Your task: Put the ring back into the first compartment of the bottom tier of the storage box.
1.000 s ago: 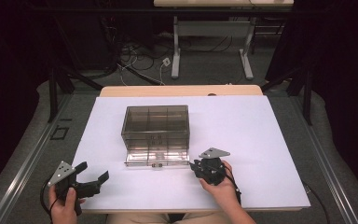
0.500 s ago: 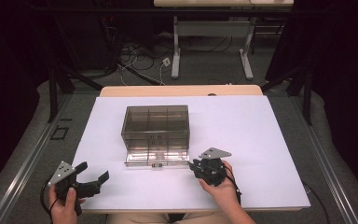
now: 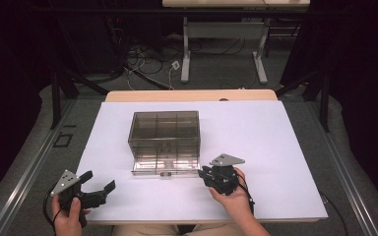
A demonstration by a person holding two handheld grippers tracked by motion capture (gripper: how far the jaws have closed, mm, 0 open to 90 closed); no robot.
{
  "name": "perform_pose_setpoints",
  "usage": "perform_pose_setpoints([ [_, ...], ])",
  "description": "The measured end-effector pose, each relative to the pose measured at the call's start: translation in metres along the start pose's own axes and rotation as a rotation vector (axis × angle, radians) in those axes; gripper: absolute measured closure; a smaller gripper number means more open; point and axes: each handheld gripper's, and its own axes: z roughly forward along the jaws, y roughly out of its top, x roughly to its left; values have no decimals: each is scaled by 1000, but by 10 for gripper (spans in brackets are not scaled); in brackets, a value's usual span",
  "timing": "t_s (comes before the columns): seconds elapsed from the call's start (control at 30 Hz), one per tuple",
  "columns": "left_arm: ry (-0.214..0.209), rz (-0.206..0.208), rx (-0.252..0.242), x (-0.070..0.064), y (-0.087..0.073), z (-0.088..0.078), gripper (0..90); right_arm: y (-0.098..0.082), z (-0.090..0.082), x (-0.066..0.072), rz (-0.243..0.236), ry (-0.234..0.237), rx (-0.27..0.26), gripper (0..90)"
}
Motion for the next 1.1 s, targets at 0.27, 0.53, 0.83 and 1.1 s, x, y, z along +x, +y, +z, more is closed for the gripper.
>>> perform_pose_setpoints([
  [0.27,4,-9,-6,0,0,0,5,9,-2,6,-14,18,-14,753],
  [0.53,3,-9,-4,1,0,0,5,24,1,13,-31,36,-23,754],
  [0.83,3,-9,-4,2,0,0,5,38,5,22,-46,64,-12,753],
  [1.1,1,-8,-5,1,0,0,5,53,10,31,-54,83,-16,754],
])
